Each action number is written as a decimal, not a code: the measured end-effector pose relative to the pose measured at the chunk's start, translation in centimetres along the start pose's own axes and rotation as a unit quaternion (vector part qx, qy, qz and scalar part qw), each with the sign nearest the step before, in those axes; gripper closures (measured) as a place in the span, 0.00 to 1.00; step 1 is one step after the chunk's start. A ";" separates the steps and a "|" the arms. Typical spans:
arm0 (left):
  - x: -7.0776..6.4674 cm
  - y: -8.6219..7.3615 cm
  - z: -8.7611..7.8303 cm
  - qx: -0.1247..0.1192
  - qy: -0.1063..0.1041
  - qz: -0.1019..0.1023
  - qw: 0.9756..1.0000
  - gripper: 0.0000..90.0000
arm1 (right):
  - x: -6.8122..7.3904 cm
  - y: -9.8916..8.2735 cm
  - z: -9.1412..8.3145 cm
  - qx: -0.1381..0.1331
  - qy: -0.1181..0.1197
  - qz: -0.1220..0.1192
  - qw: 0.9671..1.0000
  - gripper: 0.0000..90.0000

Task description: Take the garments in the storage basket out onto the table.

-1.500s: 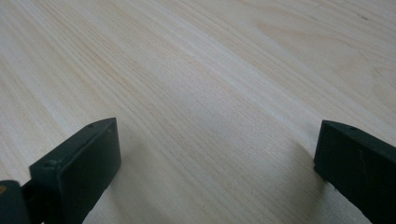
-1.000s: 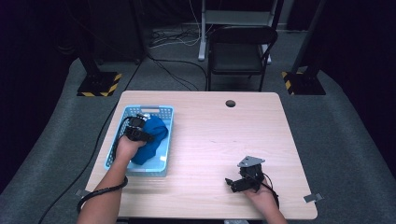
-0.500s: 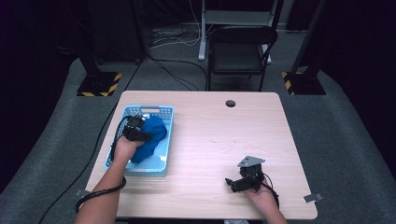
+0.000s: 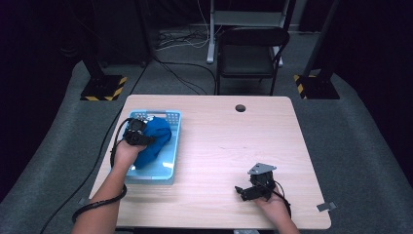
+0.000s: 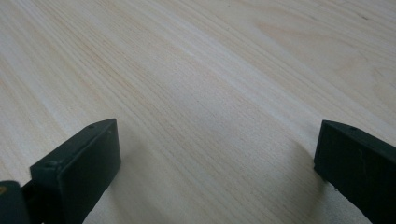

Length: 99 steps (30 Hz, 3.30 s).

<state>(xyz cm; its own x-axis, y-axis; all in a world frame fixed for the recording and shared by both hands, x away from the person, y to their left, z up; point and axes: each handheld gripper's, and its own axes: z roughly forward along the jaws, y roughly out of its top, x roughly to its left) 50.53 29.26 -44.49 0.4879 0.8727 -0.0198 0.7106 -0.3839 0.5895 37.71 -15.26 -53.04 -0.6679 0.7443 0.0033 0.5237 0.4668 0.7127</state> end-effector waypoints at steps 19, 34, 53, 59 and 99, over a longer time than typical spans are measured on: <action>-0.8 0.0 -2.9 -0.039 -0.006 0.023 0.999 0.73 | 0.0 0.0 0.0 0.000 0.000 -0.001 1.000 0.00; -1.3 0.1 -4.8 -0.064 -0.006 0.038 0.997 0.73 | 0.0 0.0 0.0 0.000 -0.001 -0.002 1.000 0.00; -3.6 1.4 -6.5 -0.090 -0.013 0.081 0.993 0.73 | 0.0 0.0 0.0 0.000 -0.001 -0.001 1.000 0.00; -4.6 1.9 -6.8 -0.095 -0.016 0.095 0.991 0.73 | 0.0 0.0 0.0 0.000 -0.001 -0.001 1.000 0.00; -12.6 4.5 -7.2 -0.127 -0.066 0.188 0.972 0.72 | 0.0 0.0 0.0 0.000 0.000 -0.001 1.000 0.00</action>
<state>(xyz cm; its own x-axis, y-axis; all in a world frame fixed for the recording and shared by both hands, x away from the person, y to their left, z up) 43.93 18.74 -35.78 0.7616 0.6323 0.1422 0.3296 -0.5667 0.7551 37.72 -15.25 -53.04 -0.6685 0.7437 0.0012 0.5222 0.4683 0.7127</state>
